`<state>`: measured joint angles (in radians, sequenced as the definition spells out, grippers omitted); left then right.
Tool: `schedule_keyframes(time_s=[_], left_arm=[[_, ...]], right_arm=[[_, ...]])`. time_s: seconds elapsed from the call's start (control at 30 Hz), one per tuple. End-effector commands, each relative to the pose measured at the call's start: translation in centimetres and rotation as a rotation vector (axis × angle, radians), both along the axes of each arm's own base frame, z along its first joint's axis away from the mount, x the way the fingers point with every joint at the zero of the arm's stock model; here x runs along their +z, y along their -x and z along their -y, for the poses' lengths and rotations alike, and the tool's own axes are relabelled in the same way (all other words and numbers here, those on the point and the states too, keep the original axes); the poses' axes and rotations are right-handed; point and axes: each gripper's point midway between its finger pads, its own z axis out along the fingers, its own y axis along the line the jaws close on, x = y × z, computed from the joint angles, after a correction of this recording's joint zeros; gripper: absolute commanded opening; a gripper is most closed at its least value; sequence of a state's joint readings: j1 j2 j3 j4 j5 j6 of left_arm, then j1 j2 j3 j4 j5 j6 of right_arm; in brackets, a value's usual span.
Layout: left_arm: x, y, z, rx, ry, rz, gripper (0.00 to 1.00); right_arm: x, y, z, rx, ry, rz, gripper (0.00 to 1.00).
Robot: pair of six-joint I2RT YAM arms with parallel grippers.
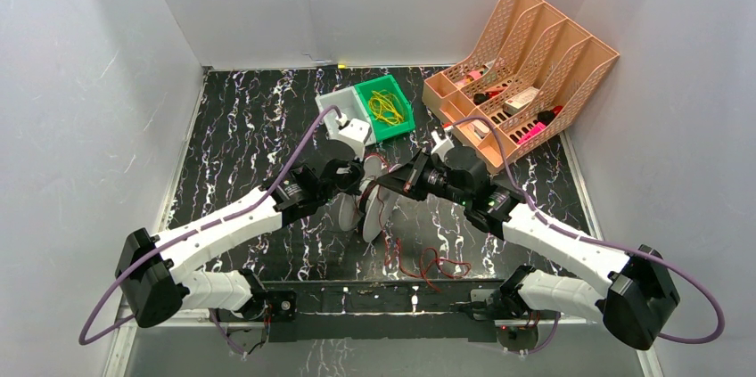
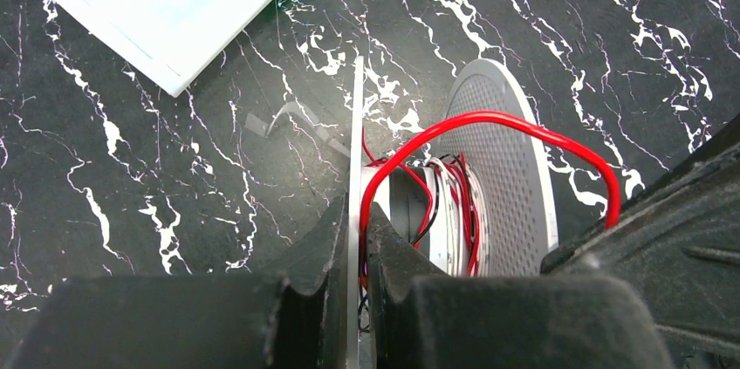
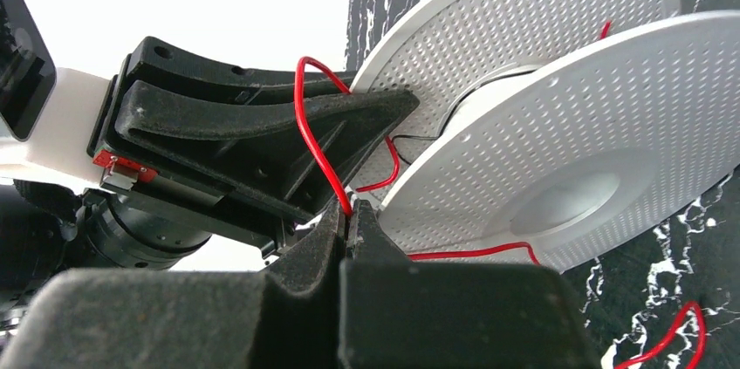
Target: Wrap the cables
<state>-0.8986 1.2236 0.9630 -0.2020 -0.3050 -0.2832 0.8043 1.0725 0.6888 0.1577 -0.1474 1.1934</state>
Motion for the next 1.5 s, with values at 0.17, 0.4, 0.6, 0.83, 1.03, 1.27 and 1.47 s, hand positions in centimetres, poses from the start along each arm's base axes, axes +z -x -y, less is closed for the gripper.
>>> schedule_keyframes(time_s=[0.17, 0.4, 0.6, 0.83, 1.03, 1.27, 1.47], left_arm=[[1.5, 1.1, -0.9, -0.032, -0.005, -0.002, 0.00], [3.0, 1.8, -1.7, -0.051, -0.005, 0.014, 0.00], [5.2, 2.7, -1.8, -0.089, 0.035, 0.038, 0.00], [9.5, 3.6, -2.8, -0.098, 0.090, 0.087, 0.00], [13.0, 4.2, -4.2, -0.082, 0.127, 0.138, 0.00], [16.0, 4.5, -5.6, -0.058, 0.142, 0.193, 0.00], [17.7, 4.0, -6.8, -0.016, 0.112, 0.236, 0.00]], right_arm=[[-0.5, -3.7, 4.0, -0.161, 0.251, 0.167, 0.00], [-1.8, -5.8, 7.8, -0.223, 0.542, 0.316, 0.00], [-4.3, -6.1, 9.8, -0.202, 0.715, 0.371, 0.00], [-8.9, -6.2, 12.0, -0.217, 0.858, 0.351, 0.00], [-11.7, -5.5, 11.9, -0.188, 0.850, 0.322, 0.21], [-13.1, -4.6, 10.9, -0.140, 0.784, 0.296, 0.39], [-11.9, -3.5, 10.0, -0.090, 0.706, 0.315, 0.55]])
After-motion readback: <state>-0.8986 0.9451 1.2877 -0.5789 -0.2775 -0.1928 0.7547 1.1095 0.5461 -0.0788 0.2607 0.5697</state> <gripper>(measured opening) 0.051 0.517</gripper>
